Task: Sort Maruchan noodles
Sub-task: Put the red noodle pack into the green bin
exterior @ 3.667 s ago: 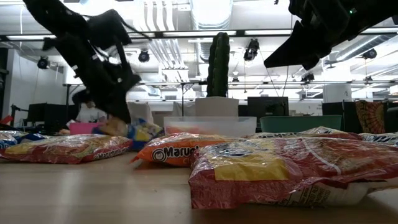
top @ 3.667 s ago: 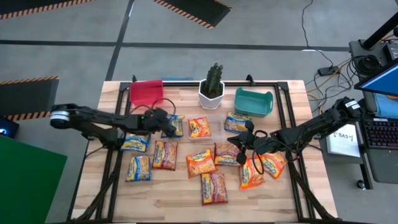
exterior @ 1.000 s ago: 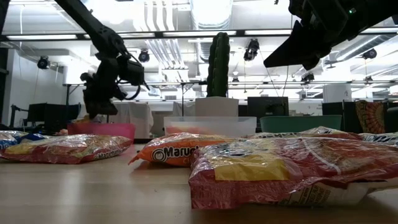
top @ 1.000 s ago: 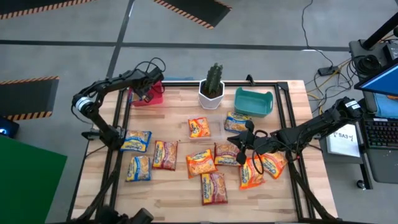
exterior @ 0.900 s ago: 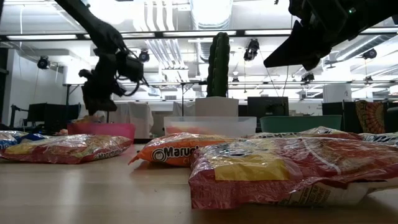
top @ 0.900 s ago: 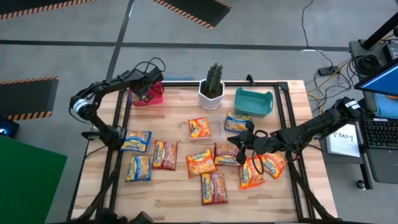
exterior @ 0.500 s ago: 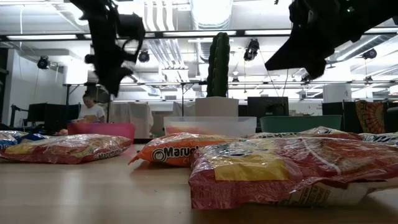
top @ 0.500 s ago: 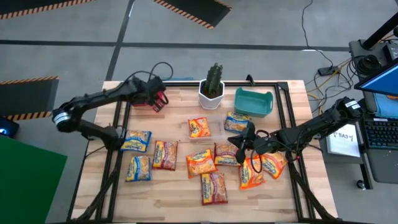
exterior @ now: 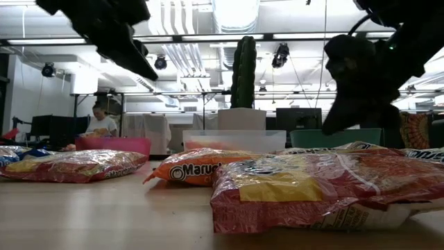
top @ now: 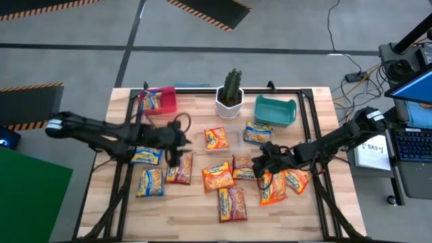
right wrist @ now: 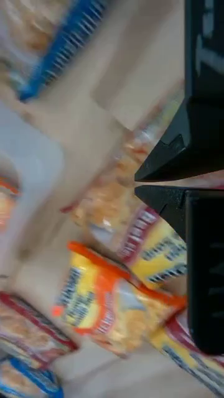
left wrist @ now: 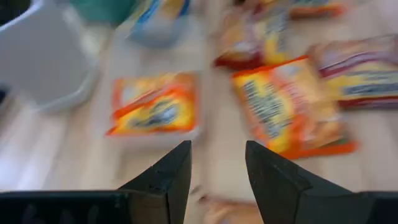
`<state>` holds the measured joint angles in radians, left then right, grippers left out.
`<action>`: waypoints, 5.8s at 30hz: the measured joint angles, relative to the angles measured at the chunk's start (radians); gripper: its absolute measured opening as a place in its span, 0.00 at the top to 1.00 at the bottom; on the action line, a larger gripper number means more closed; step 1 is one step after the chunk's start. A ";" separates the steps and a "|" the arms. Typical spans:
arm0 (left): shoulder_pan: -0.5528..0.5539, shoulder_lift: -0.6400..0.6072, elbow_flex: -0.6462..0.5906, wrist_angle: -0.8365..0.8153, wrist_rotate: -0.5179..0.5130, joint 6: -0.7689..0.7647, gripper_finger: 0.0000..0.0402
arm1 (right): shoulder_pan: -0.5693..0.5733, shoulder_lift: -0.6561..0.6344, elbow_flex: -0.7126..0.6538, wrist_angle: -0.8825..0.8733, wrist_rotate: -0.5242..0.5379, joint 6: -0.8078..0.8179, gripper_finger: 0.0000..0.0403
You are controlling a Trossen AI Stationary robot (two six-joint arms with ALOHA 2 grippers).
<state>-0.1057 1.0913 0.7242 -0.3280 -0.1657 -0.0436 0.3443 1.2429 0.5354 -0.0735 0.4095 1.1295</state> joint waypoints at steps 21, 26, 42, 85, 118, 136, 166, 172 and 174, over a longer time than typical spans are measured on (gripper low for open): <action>-0.120 0.006 -0.059 0.172 -0.010 -0.041 0.66 | -0.004 -0.027 0.009 -0.090 -0.229 0.230 0.55; -0.120 0.008 -0.059 0.171 -0.010 -0.041 0.66 | -0.004 -0.031 0.009 -0.155 -0.227 0.260 0.36; -0.120 0.020 -0.059 0.175 -0.011 -0.048 0.66 | -0.005 -0.156 0.013 -0.267 -0.216 0.292 0.19; -0.120 0.020 -0.059 0.242 -0.038 -0.051 0.66 | -0.011 0.118 -0.036 0.138 -0.031 0.116 0.89; -0.119 -0.145 -0.048 0.244 -0.247 0.173 0.66 | -0.489 -0.167 0.730 -1.057 -0.042 -0.171 0.98; -0.119 -0.149 -0.050 0.192 -0.245 0.155 0.66 | -1.157 0.227 0.900 -1.399 -0.288 -0.618 0.98; -0.119 -0.145 -0.052 0.181 -0.243 0.142 0.66 | -1.202 0.515 0.897 -1.380 -0.197 -0.684 0.76; -0.119 -0.145 -0.053 0.159 -0.243 0.136 0.66 | -1.202 0.489 0.897 -1.388 -0.198 -0.684 0.67; -0.119 -0.145 -0.053 0.159 -0.243 0.133 0.66 | -1.202 0.483 0.897 -1.387 -0.198 -0.684 0.64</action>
<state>-0.2245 0.9466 0.6716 -0.1692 -0.4091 0.0898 -0.8577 1.7254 1.4322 -1.4604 0.2115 0.4454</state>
